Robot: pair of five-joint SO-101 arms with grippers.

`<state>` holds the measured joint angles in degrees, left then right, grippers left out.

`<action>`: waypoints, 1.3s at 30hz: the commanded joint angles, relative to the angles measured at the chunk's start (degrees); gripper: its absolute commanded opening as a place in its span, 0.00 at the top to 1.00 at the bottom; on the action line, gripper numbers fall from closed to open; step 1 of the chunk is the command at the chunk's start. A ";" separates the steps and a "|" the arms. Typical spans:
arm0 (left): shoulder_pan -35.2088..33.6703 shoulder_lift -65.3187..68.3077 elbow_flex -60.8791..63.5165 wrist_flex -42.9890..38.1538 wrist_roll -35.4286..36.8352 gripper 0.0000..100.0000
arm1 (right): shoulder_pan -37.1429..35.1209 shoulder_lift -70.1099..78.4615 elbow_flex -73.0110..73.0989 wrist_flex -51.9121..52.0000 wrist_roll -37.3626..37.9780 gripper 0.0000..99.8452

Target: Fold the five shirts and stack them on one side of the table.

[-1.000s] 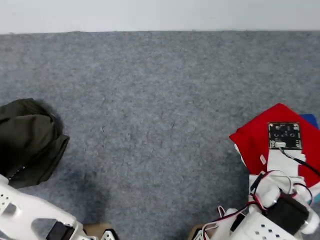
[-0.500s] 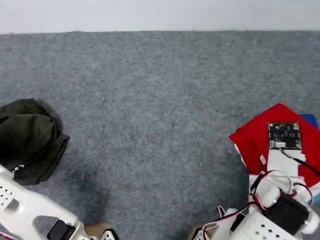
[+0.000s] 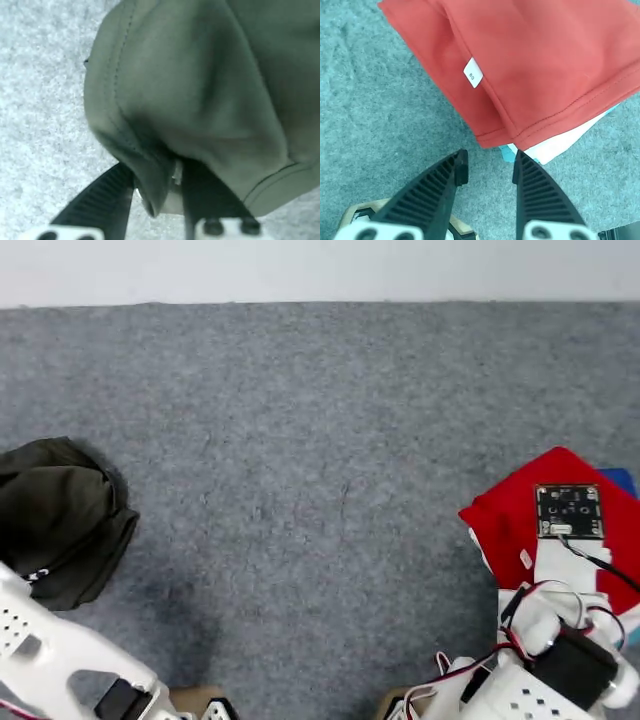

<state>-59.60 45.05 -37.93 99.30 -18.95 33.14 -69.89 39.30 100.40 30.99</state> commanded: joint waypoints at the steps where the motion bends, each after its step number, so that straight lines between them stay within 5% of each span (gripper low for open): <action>1: 2.20 -0.97 -4.79 0.70 -0.18 0.98 | 0.66 0.22 -0.09 1.98 0.44 0.85; 16: 8.26 -1.41 -16.31 1.14 -0.09 0.99 | 0.66 0.22 0.00 1.98 0.53 0.85; 25: 32.09 -12.22 -39.16 1.14 8.53 0.99 | 0.66 0.22 0.00 1.98 0.53 0.85; 39: 68.22 -17.76 -40.84 -0.44 7.82 0.99 | 0.66 0.22 0.00 1.98 0.62 0.85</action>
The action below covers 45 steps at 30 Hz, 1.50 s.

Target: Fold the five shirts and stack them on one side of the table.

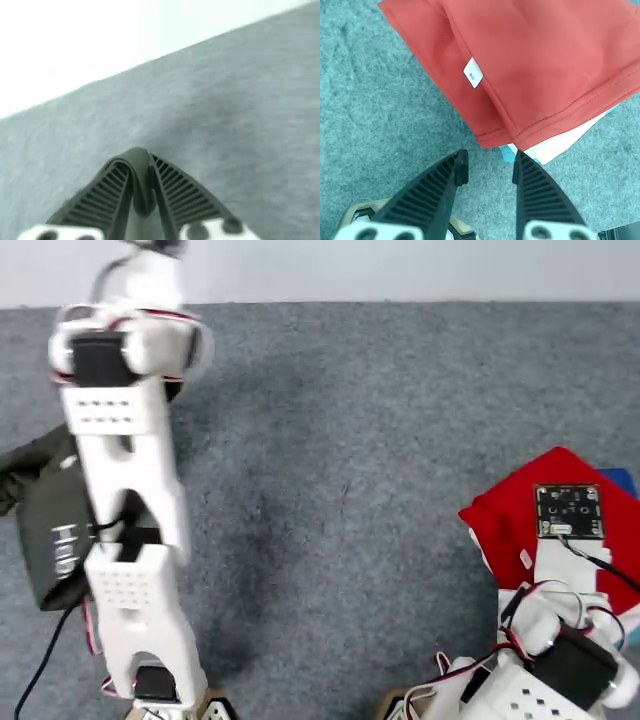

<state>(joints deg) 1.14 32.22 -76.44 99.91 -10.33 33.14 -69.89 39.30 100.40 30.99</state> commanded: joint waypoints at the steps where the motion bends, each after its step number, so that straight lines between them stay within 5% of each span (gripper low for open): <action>1: 10.02 -5.54 -2.33 -2.11 -0.88 0.99 | 0.66 0.22 0.00 1.98 0.62 0.85; 6: 19.60 -12.13 -2.33 -7.30 -0.79 0.99 | 0.66 0.22 0.00 1.98 0.62 0.85; 13: 30.95 -16.44 -1.98 -0.70 -0.70 0.99 | 0.66 0.22 0.00 1.98 0.62 0.85; 30: 32.62 -6.42 1.45 0.62 -0.26 0.84 | 0.66 0.13 0.00 1.98 0.62 0.85; 34: 30.51 -6.59 1.36 0.62 -0.35 0.84 | 0.57 0.13 0.00 1.98 0.62 0.85; 39: 19.34 -5.98 3.38 0.70 -0.35 0.84 | -1.63 0.40 0.09 -0.66 0.18 0.85; 45: 6.77 -6.59 19.74 0.70 -0.35 0.84 | -17.01 0.92 0.18 -10.95 -4.31 0.85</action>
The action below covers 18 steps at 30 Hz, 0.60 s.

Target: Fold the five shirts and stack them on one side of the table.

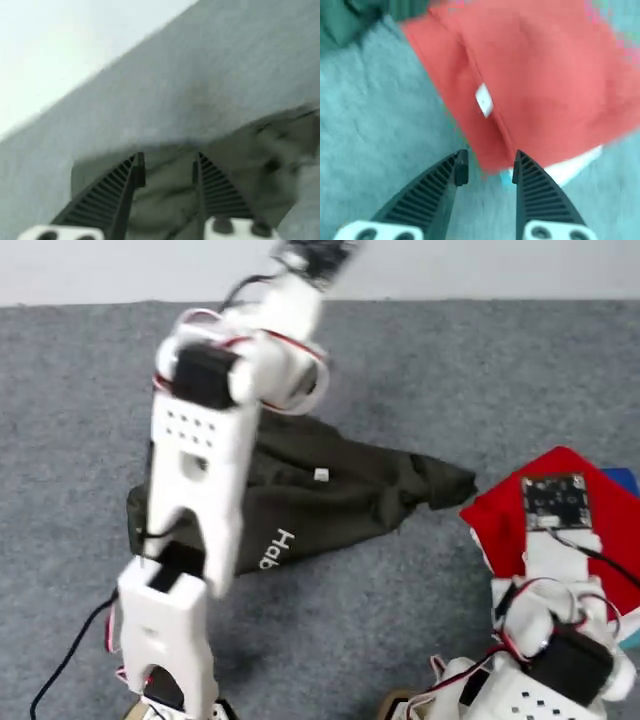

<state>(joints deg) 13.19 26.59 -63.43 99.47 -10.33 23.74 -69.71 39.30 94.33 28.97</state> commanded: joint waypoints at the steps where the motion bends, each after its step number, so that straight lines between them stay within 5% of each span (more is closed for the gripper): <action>1: -6.68 -0.97 9.98 1.14 -0.35 0.84 | -10.33 1.19 0.18 -6.73 -2.64 0.85; 9: -11.16 -0.35 27.03 -1.67 -0.79 0.84 | -17.54 26.77 -3.08 -23.43 -2.90 0.85; 18: -10.55 -0.35 41.10 -12.57 -3.08 0.83 | -28.18 57.54 -23.74 -23.87 -2.55 0.85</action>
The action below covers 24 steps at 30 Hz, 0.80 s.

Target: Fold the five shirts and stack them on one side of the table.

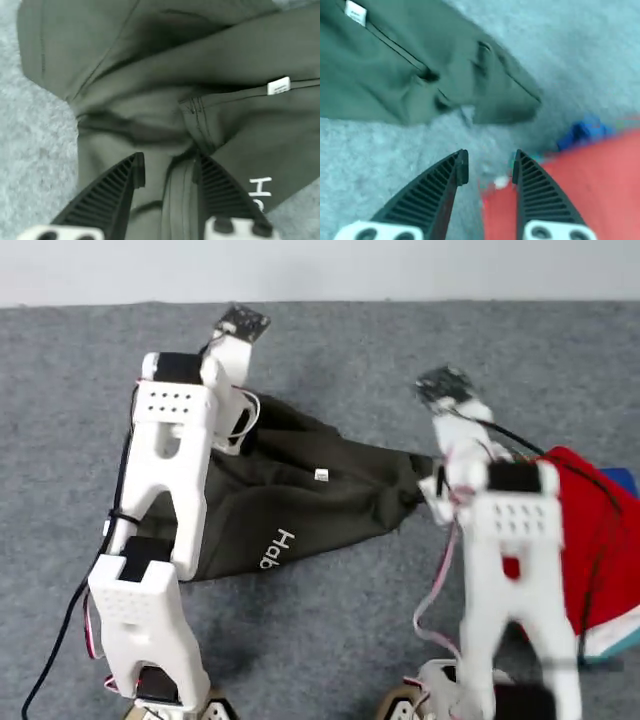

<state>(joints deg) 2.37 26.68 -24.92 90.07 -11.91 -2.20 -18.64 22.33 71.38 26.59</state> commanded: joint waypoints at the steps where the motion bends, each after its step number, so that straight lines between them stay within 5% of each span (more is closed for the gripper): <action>1: 0.44 -0.44 3.82 -4.40 -1.49 0.83 | -2.33 8.66 -8.26 -0.92 -0.18 0.85; 6: 1.23 -0.35 7.96 -12.48 -1.32 0.83 | -2.24 15.08 -11.08 -0.84 -0.18 0.85; 16: 7.74 2.64 8.75 -13.27 -1.23 0.83 | -2.24 15.60 -10.90 -0.84 -0.18 0.85; 24: 5.63 18.99 -8.66 -8.44 0.53 0.84 | -2.24 15.60 -10.81 -0.84 -0.18 0.85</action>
<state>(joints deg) 9.14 42.77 -24.57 78.99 -12.79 -4.31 -2.64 14.07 71.38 26.59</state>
